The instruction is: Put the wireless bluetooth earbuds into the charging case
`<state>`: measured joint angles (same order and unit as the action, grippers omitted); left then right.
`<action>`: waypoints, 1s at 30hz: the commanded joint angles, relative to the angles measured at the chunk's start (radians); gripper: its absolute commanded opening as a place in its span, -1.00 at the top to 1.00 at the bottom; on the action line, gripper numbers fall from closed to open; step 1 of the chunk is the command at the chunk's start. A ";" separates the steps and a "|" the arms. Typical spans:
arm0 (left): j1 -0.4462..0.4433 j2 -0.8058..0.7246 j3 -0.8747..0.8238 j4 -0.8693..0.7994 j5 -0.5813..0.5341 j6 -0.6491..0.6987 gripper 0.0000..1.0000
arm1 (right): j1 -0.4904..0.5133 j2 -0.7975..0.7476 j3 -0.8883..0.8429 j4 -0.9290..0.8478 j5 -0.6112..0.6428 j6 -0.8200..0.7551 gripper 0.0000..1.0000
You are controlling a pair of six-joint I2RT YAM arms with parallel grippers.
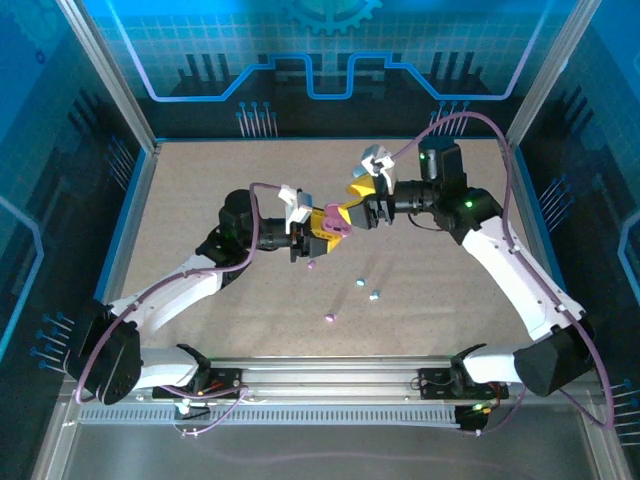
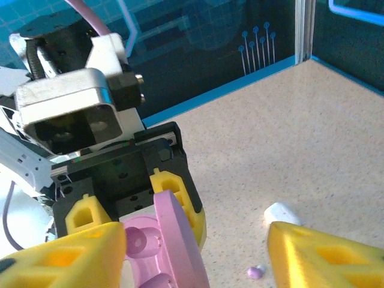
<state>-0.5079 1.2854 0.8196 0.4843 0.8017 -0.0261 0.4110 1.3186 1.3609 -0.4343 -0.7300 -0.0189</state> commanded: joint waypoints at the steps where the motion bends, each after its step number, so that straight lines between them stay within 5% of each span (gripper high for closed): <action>1: -0.002 -0.029 -0.026 0.047 -0.077 -0.008 0.38 | -0.027 -0.054 0.048 -0.011 0.097 0.135 -0.41; 10: 0.073 -0.058 -0.118 0.197 -0.232 -0.120 0.42 | -0.069 -0.170 -0.084 -0.113 0.387 0.373 -0.25; 17: 0.139 -0.126 -0.166 0.192 -0.291 -0.134 0.42 | -0.036 -0.163 -0.314 -0.101 0.319 0.517 0.03; 23: 0.151 -0.159 -0.178 0.161 -0.325 -0.111 0.41 | 0.156 -0.140 -0.531 -0.004 0.386 0.632 0.09; 30: 0.152 -0.175 -0.194 0.158 -0.383 -0.107 0.42 | 0.382 0.037 -0.503 -0.049 0.527 0.491 0.11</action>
<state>-0.3626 1.1393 0.6384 0.6331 0.4667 -0.1429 0.7338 1.2766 0.8196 -0.4728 -0.2771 0.5320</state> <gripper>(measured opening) 0.380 0.446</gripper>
